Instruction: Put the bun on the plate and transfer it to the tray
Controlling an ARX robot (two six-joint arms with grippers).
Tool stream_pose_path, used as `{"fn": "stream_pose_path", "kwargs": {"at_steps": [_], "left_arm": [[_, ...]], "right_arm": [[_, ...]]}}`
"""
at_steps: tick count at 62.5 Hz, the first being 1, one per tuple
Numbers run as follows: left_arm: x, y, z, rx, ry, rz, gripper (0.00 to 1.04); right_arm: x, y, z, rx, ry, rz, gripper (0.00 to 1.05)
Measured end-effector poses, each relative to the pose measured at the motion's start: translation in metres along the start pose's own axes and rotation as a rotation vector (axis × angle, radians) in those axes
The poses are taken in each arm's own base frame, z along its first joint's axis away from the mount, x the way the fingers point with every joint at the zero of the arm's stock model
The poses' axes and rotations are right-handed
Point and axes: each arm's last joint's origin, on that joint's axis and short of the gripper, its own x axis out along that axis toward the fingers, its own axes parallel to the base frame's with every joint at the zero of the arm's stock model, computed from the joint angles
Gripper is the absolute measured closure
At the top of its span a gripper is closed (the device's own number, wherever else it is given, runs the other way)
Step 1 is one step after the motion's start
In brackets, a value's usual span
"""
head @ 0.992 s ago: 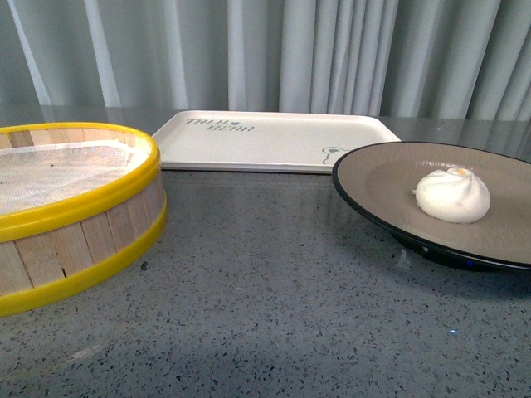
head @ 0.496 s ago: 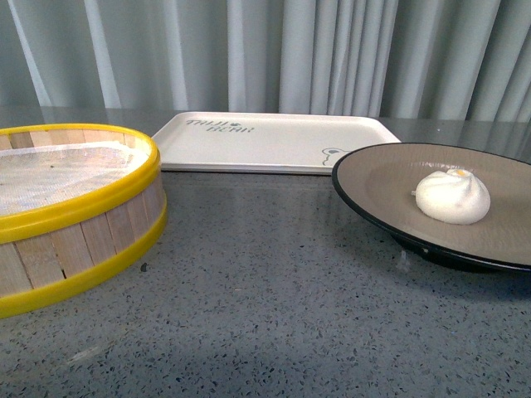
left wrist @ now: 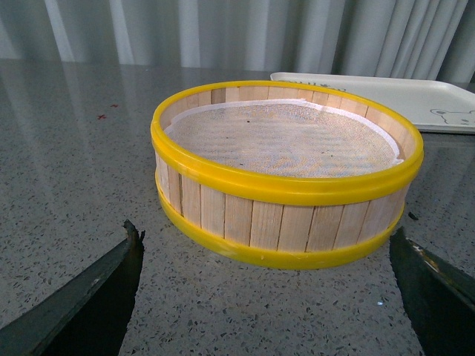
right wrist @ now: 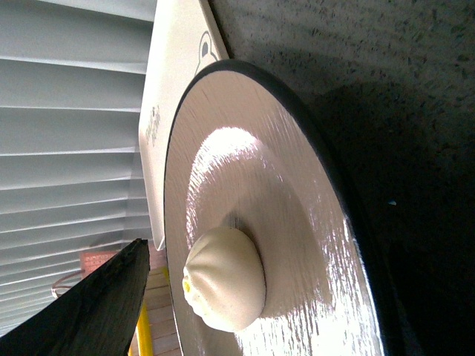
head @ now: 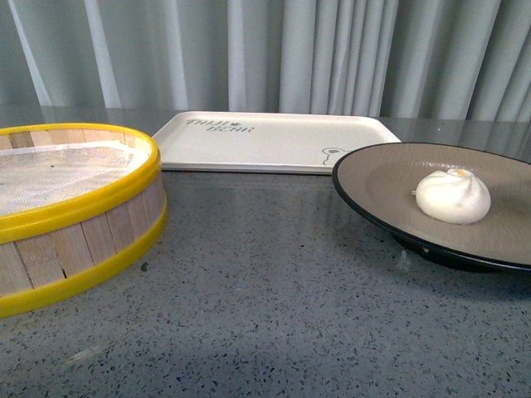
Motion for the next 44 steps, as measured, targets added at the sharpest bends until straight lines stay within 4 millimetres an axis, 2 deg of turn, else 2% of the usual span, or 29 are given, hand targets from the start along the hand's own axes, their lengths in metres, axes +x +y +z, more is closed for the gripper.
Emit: {"fn": "stream_pose_path", "kwargs": {"at_steps": [4, 6, 36, 39, 44], "left_arm": [[0.0, 0.0, 0.0, 0.0, 0.0, 0.0, 0.07], [0.0, 0.0, 0.0, 0.0, 0.0, 0.0, 0.07], [0.0, 0.0, 0.0, 0.0, 0.0, 0.0, 0.07], [0.0, 0.0, 0.0, 0.0, 0.0, 0.0, 0.07], [0.0, 0.0, 0.0, 0.0, 0.0, 0.0, 0.07]], "right_arm": [[0.0013, -0.0012, 0.0016, 0.006, 0.005, 0.0, 0.09], [0.0011, -0.0021, 0.0028, 0.009, 0.006, 0.0, 0.17], [-0.001, -0.0059, 0.0064, 0.012, 0.016, 0.001, 0.97], [-0.0011, -0.0054, 0.0064, 0.014, 0.017, 0.006, 1.02], [-0.0012, -0.0043, 0.0066, -0.005, 0.021, 0.016, 1.02]]}}
